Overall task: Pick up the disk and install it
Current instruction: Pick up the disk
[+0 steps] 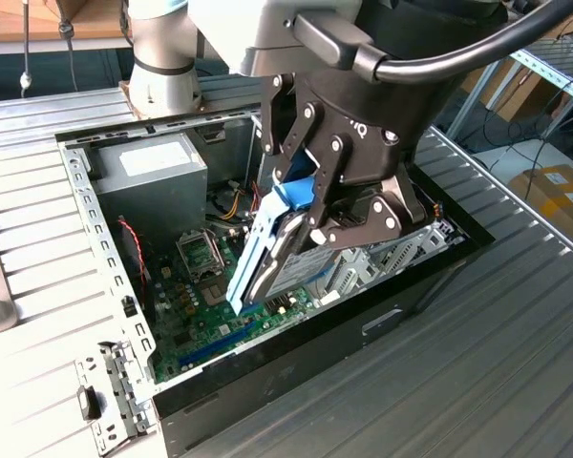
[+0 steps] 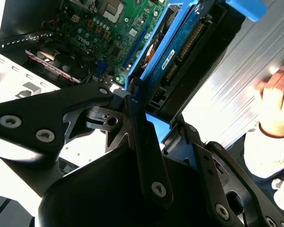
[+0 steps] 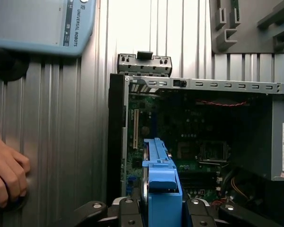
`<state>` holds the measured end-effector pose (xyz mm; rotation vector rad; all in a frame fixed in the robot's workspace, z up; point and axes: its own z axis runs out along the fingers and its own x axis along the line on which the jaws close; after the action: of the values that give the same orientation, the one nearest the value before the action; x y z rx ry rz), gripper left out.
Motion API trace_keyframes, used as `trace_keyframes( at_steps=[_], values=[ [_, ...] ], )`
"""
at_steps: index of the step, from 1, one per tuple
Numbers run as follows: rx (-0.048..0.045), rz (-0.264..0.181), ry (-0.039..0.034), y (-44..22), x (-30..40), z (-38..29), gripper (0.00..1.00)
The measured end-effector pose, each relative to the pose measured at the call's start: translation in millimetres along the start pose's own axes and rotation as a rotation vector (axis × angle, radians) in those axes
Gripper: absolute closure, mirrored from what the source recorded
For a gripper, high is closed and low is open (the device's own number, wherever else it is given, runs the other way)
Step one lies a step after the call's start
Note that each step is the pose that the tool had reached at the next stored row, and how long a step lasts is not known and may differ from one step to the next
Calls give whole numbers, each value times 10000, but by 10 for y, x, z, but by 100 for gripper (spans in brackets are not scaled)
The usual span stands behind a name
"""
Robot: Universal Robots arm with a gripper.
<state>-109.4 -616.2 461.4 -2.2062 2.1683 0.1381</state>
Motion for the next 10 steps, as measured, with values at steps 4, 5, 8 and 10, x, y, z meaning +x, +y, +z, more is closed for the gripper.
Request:
trace_keyframes(
  at_steps=[4,5,8,10],
  values=[
    [0,0,-1,-18,15,0,63],
    [0,0,0,-26,21,0,63],
    [0,0,0,-43,35,-1,63],
    [0,0,0,-56,46,-1,63]
  ],
)
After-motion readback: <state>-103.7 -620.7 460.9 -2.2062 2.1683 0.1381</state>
